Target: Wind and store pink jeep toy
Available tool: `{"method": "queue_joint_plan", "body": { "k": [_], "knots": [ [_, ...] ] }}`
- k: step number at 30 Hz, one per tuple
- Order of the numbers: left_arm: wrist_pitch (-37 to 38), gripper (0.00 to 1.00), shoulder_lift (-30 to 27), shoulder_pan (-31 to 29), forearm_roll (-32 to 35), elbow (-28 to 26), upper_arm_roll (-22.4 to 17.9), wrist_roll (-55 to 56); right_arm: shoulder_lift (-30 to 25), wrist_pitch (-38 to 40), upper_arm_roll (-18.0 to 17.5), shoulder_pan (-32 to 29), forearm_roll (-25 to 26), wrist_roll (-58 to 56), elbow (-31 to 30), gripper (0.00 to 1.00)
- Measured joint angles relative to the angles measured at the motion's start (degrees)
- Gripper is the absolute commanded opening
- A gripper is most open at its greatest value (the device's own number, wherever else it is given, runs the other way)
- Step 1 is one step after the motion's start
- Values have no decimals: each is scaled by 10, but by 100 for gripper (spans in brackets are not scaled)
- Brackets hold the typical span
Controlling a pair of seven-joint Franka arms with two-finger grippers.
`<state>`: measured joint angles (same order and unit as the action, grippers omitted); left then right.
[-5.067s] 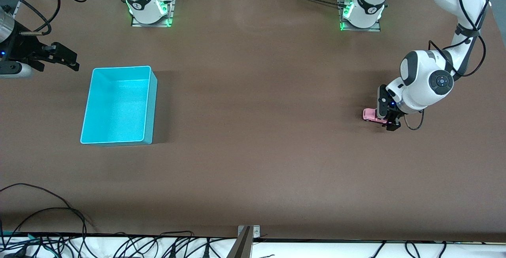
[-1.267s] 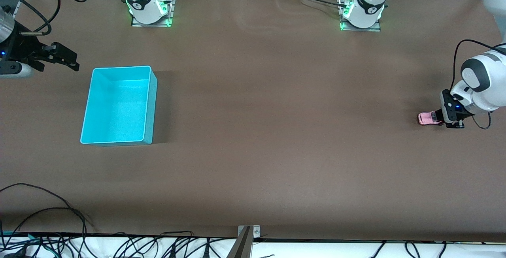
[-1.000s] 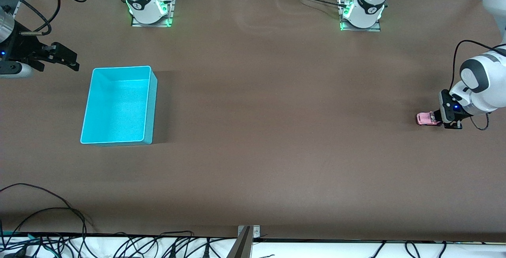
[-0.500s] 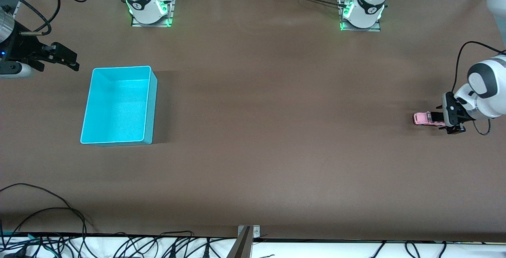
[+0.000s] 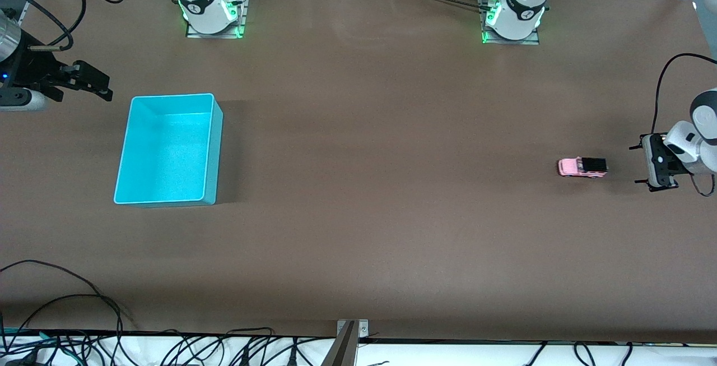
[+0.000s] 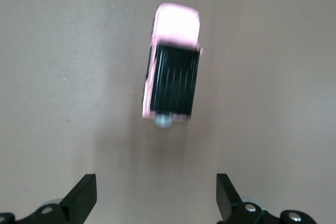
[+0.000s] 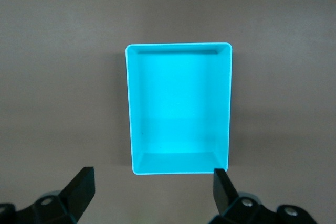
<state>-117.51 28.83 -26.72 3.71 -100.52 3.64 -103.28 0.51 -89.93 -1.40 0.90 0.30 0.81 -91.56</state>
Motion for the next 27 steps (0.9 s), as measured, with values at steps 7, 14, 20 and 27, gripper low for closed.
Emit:
{"method": "queue_joint_plan", "body": {
  "k": [7,14,20,27],
  "knots": [
    [83,100,-15,2,0,34,21,61,0,0,0,0,0,0,0,100],
    [160,100,-27,4,0,83,52,119,0,0,0,0,0,0,0,100],
    [213,100,-30,9,0,124,84,182,0,0,0,0,0,0,0,100],
    [258,100,-30,45,0,171,92,257,0,0,0,0,0,0,0,100]
  ]
}}
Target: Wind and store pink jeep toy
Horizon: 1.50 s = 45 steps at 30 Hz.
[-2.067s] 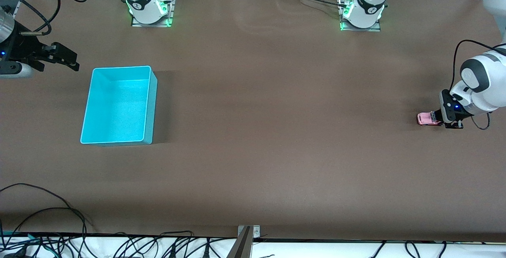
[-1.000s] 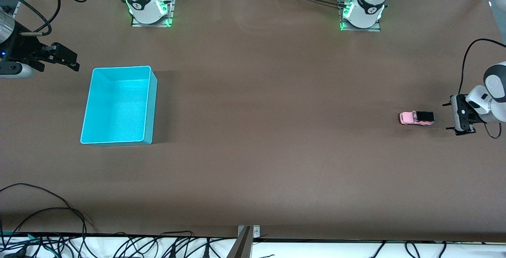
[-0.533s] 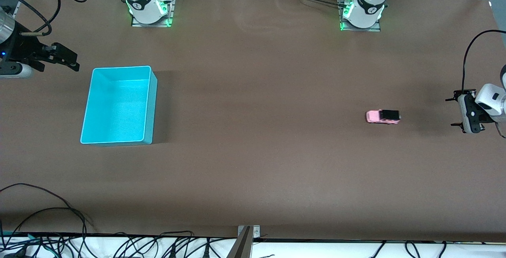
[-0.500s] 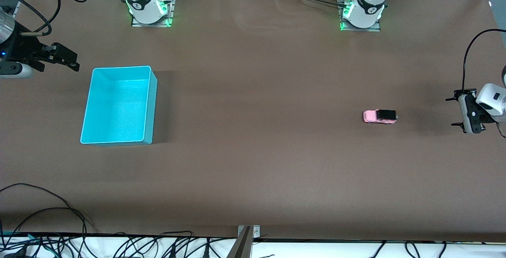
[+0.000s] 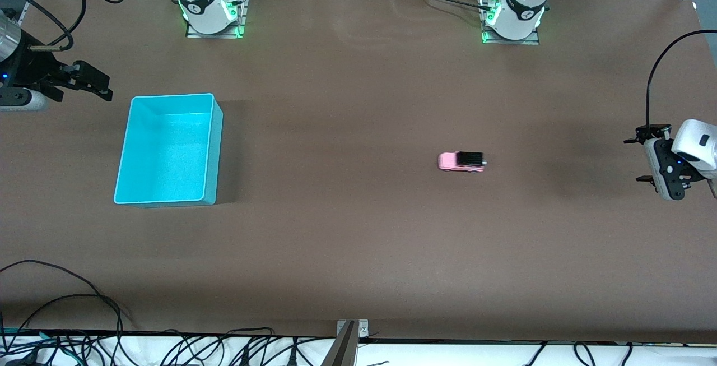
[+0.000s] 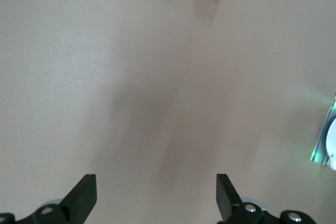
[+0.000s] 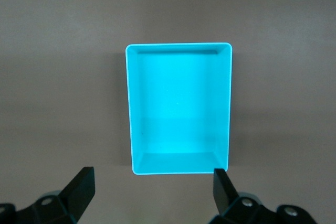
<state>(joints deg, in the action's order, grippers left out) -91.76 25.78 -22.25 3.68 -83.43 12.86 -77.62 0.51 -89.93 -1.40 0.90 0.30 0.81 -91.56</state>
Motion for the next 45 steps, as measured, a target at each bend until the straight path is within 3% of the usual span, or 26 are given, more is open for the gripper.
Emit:
{"method": "queue_joint_plan", "body": {
  "k": [20,45],
  "knots": [
    [8,100,-2,76,0,52,2,269,0,0,0,0,0,0,0,100],
    [17,100,-44,90,-1,67,29,489,0,0,0,0,0,0,0,100]
  ]
}}
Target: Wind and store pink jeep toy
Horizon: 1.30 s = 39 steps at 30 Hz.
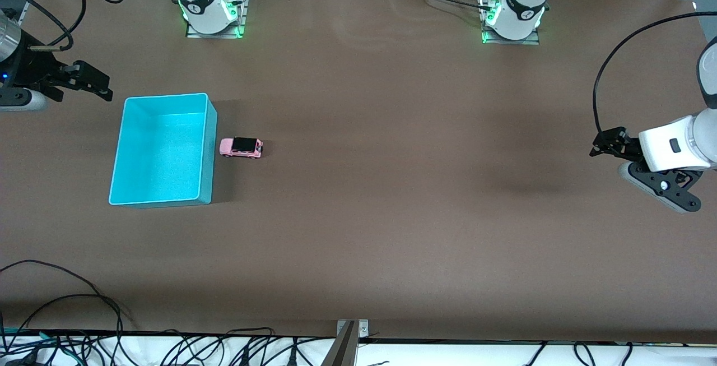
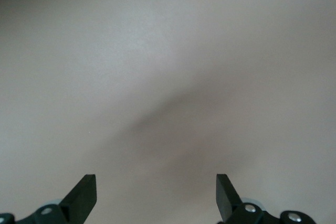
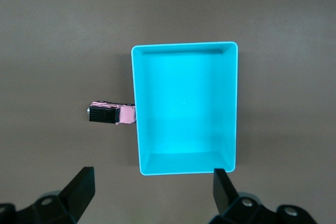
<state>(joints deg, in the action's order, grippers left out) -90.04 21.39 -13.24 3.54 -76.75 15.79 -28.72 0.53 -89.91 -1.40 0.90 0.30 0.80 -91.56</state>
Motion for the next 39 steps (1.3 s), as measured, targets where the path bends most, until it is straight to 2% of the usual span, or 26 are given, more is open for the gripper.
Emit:
{"method": "queue_joint_plan", "body": {
  "k": [12,16,19,24,26,33,39],
  "knots": [
    [49,100,-30,3,0,0,27,155,15,23,-4,3,-1,0,0,100],
    [59,100,-51,29,0,-8,23,181,22,23,-8,15,-8,-9,0,100],
    [61,100,-74,73,0,-31,-17,192,28,20,-10,32,-9,-32,0,100],
    [58,100,-114,181,-19,-79,-144,193,42,9,-13,56,-10,-122,0,100],
    [50,100,-127,202,-24,-97,-172,193,49,4,-13,59,-15,-168,0,100],
    [-31,100,-178,206,-29,-166,-195,193,84,-11,-11,58,-46,-349,-1,100],
    [-37,100,-208,183,-41,-199,-196,193,121,-20,-13,61,-52,-498,-4,100]
  ]
}}
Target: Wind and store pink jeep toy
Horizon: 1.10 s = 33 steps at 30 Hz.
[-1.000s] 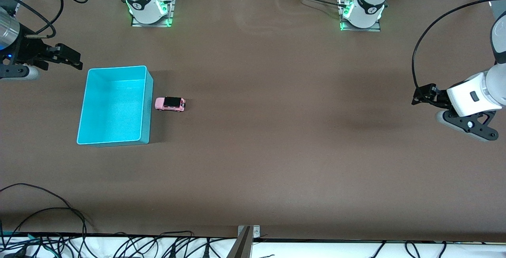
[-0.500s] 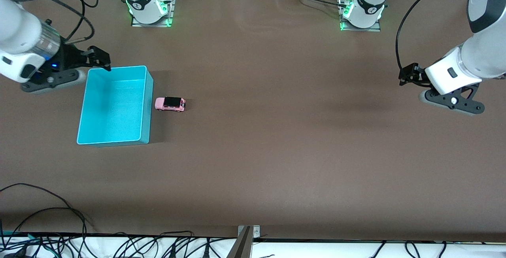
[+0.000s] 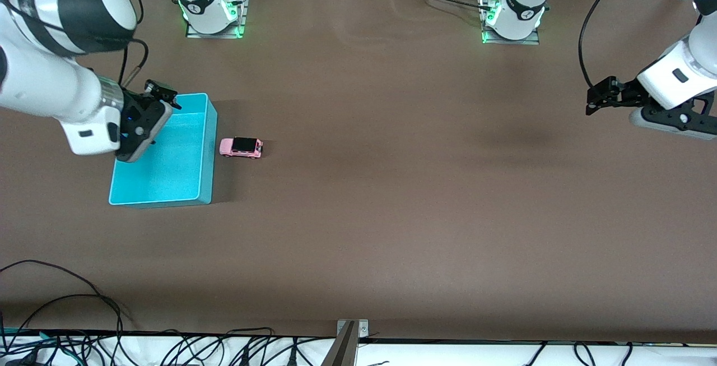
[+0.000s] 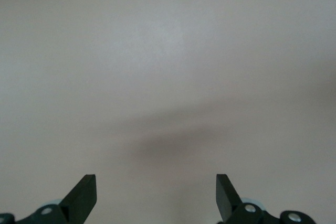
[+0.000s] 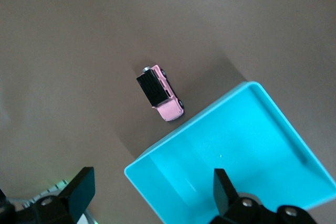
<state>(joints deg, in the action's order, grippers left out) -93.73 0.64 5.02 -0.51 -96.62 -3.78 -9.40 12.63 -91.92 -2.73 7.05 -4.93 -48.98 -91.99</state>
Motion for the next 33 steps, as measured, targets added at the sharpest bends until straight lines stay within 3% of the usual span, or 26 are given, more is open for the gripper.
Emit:
{"method": "queue_joint_plan", "body": {
  "k": [5,13,25,33],
  "knots": [
    [2,100,-4,-19,-2,-11,14,0,20,-32,-6,8,0,-66,-26,100],
    [2,100,-4,-20,-2,-6,28,0,29,-127,-22,13,0,-131,-120,100],
    [2,100,-4,-23,-2,3,31,0,29,-354,-48,14,0,-183,-293,100],
    [3,100,-4,-28,-2,23,31,0,29,-460,-69,16,0,-188,-361,100]
  ]
}}
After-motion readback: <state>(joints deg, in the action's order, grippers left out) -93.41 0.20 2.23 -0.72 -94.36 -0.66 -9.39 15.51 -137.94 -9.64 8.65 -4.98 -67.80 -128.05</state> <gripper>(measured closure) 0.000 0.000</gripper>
